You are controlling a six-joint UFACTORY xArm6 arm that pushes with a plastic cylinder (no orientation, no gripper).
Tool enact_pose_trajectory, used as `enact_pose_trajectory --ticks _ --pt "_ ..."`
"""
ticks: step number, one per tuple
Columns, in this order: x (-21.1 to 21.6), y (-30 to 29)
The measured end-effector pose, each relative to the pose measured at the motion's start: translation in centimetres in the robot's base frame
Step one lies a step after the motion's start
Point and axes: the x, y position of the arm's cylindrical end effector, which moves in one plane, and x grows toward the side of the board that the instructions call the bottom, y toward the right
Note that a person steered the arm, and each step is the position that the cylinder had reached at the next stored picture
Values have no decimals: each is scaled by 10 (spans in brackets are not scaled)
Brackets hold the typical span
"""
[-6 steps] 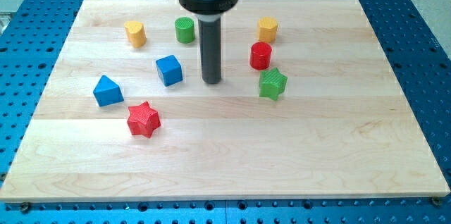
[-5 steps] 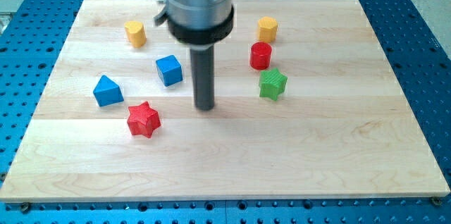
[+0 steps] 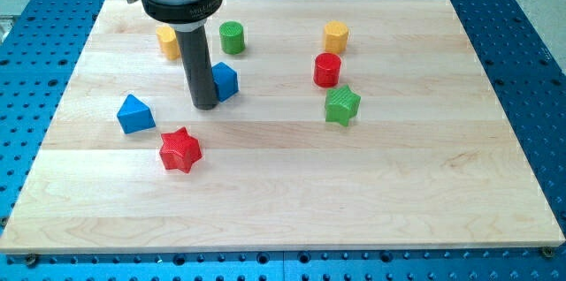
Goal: Move the blue cube diagonally to the bottom right of the yellow heart
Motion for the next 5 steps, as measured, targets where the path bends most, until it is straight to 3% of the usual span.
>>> enact_pose_trajectory --ticks 1,3,5 --pt "19 30" --pt "-7 26" --pt "44 11"
